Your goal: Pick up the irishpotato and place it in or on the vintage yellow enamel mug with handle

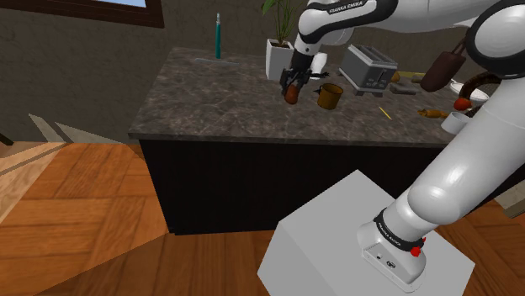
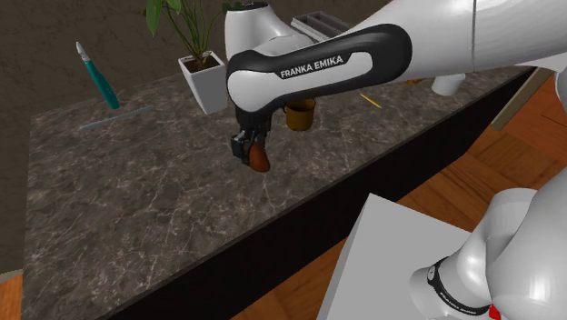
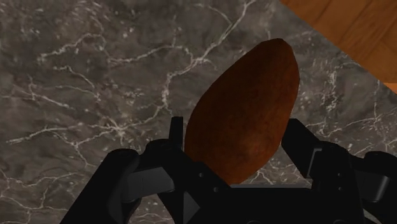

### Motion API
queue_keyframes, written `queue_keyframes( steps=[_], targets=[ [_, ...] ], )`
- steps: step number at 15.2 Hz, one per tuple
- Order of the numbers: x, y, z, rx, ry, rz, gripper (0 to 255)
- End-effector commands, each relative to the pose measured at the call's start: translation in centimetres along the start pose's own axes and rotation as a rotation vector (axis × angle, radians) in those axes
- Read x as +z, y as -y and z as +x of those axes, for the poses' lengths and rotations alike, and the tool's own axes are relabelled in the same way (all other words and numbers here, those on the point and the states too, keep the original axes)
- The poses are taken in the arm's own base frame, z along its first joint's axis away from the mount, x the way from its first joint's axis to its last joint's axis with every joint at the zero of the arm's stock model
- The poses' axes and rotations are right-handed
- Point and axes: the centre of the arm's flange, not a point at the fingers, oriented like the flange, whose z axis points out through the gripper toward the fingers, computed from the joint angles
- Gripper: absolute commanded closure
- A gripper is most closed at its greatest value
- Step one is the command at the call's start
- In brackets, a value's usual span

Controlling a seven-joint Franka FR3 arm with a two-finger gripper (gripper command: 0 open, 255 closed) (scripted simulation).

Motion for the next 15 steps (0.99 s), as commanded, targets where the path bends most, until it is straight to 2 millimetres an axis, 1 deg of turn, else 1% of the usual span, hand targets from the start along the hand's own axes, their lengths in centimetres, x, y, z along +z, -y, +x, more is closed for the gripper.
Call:
queue_keyframes(
  steps=[1,10,11,15],
  targets=[
    [-1.1,0.0,0.1,0.000,0.000,0.000,255],
    [-5.9,0.4,0.2,0.000,0.000,0.000,255],
    [-6.1,0.4,0.2,0.000,0.000,0.000,255],
    [-6.7,-4.8,0.6,0.000,0.000,0.000,255]
  ],
)
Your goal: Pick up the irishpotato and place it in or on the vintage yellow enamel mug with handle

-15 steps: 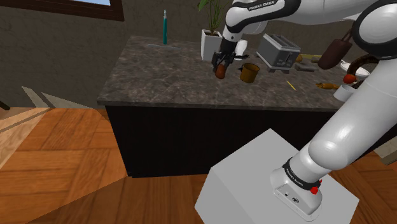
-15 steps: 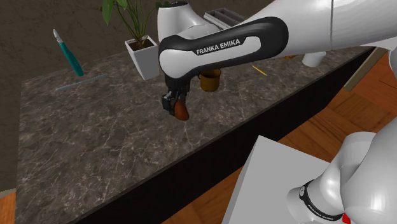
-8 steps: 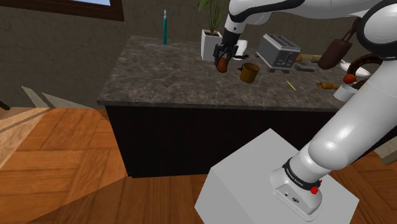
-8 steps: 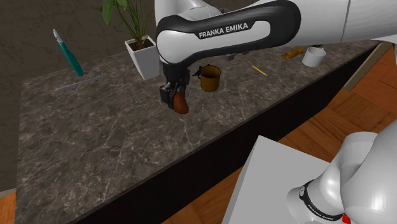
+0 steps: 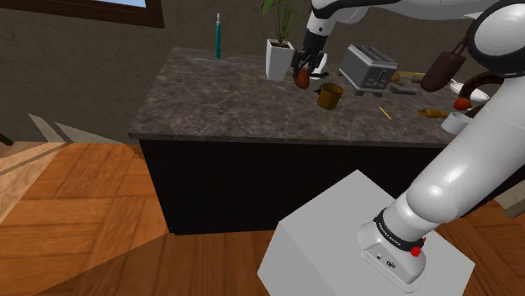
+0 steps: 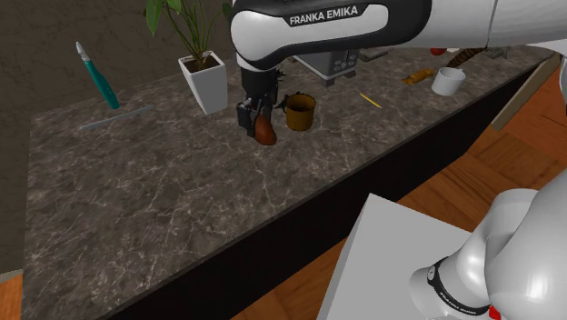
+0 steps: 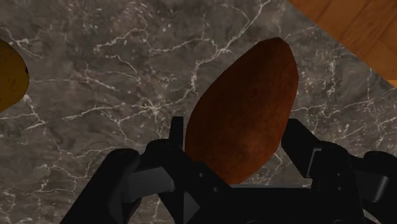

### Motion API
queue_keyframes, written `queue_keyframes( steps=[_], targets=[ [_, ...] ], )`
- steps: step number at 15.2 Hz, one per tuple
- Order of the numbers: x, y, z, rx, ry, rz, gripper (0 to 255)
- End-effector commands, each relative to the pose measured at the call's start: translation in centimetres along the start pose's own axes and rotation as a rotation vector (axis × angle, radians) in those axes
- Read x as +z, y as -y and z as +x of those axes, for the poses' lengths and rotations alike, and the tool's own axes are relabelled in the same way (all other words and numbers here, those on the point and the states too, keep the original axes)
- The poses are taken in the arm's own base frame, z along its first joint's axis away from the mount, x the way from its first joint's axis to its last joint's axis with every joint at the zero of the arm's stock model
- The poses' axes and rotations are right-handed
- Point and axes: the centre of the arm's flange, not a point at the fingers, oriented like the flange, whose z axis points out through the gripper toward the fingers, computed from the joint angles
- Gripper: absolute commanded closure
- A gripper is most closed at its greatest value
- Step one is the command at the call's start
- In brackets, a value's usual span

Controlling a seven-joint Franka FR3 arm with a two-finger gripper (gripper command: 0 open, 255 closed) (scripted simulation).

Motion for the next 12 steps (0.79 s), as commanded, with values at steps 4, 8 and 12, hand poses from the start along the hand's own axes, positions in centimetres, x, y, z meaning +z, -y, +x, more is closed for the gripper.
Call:
queue_keyframes(
  steps=[4,8,12],
  targets=[
    [-0.8,-6.3,0.6,-0.001,0.000,0.000,255],
    [-1.3,-11.5,1.1,-0.001,0.000,0.000,255],
    [-1.9,-16.8,1.5,-0.001,0.000,0.000,255]
  ],
)
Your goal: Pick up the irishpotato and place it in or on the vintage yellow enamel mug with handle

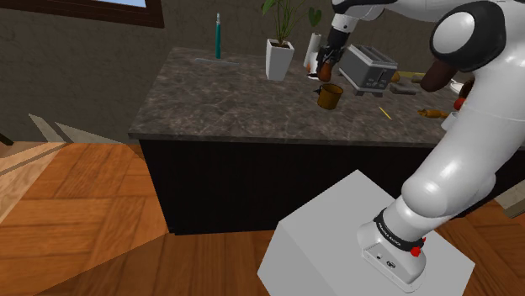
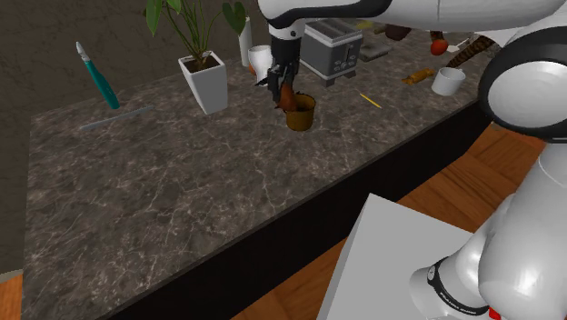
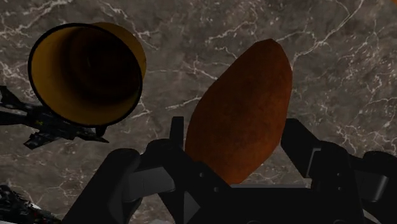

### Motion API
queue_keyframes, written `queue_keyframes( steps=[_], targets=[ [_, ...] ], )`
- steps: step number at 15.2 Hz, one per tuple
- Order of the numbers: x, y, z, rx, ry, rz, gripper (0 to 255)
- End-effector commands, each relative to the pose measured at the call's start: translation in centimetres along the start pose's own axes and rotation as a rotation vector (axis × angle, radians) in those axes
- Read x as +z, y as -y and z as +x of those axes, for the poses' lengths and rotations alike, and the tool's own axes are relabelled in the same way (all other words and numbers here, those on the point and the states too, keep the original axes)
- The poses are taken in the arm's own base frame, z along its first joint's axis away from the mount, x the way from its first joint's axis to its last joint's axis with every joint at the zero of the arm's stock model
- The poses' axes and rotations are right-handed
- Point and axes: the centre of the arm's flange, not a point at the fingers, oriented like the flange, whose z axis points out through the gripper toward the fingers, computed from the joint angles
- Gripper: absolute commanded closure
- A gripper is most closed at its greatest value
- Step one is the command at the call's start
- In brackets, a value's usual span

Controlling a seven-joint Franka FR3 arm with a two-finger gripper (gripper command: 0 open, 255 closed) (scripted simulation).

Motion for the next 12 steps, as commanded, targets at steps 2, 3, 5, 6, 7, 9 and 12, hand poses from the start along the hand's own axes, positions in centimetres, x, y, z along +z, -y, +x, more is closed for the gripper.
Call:
queue_keyframes(
  steps=[2,3,5,6,7,9,12],
  targets=[
    [-0.5,-4.0,0.4,-0.002,0.000,0.000,255],
    [-0.7,-5.3,0.5,-0.002,0.000,0.000,255],
    [-0.9,-7.9,0.7,-0.002,0.000,0.000,255],
    [-1.1,-9.2,0.8,-0.002,0.000,0.000,255],
    [-1.2,-10.6,0.9,-0.002,0.000,0.000,255],
    [-1.4,-12.6,1.1,-0.002,0.000,0.000,255],
    [0.2,-12.7,1.1,-0.002,0.000,0.000,255]
  ],
)
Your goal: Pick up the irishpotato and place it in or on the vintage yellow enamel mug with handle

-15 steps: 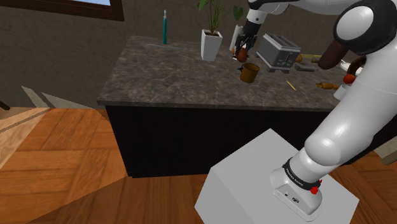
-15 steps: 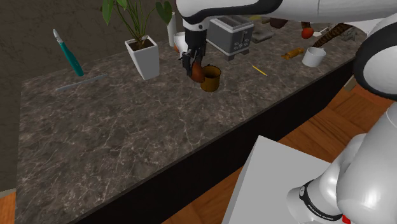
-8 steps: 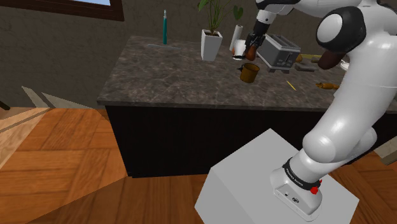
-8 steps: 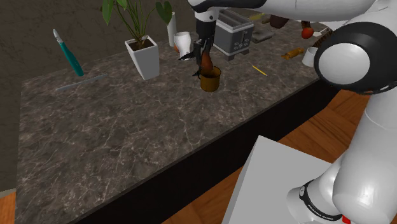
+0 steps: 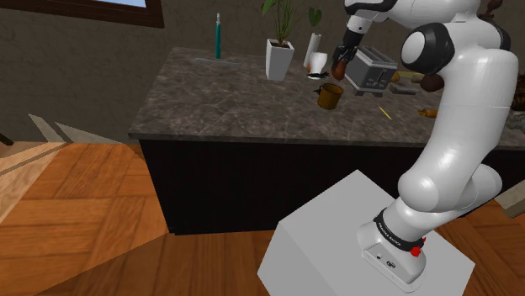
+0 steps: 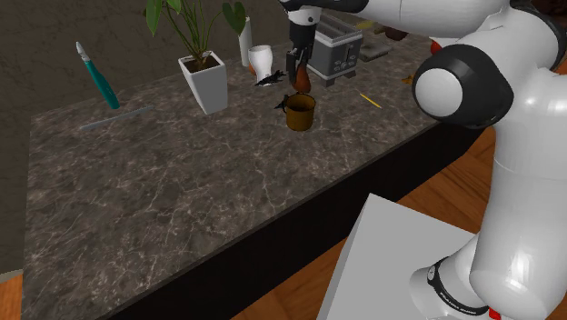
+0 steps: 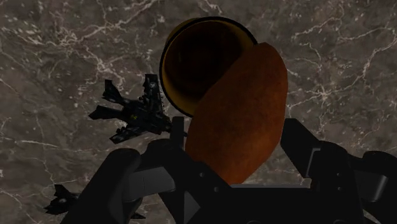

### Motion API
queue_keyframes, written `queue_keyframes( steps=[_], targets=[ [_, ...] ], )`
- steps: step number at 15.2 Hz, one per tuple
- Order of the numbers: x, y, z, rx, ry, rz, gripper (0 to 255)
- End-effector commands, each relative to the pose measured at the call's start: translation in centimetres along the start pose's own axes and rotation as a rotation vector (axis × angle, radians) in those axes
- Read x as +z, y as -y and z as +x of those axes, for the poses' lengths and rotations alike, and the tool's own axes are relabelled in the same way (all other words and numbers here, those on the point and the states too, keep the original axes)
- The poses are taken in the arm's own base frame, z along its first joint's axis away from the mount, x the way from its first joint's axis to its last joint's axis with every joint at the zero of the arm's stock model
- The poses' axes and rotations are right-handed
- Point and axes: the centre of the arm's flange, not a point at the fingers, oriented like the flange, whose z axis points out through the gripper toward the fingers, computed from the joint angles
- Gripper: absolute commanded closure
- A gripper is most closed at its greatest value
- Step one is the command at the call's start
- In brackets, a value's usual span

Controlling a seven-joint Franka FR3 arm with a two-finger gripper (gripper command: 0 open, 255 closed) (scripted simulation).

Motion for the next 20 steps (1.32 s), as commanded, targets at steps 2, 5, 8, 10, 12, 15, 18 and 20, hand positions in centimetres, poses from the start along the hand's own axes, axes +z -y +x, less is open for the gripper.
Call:
queue_keyframes(
  steps=[2,5,8,10,12,15,18,20],
  targets=[
    [1.4,-0.3,0.0,0.000,0.000,0.000,255],
    [2.9,-0.4,0.0,0.000,0.000,0.000,255],
    [4.5,-0.5,-0.1,0.000,0.000,0.000,255],
    [5.6,-0.6,-0.1,0.000,0.000,0.000,255],
    [6.2,-0.7,-0.1,0.000,0.000,0.000,255],
    [6.2,-0.7,-0.1,0.000,0.000,0.000,255],
    [6.2,-0.7,-0.1,0.000,0.000,0.000,255],
    [6.2,-0.7,-0.1,0.000,0.000,0.000,0]
  ],
)
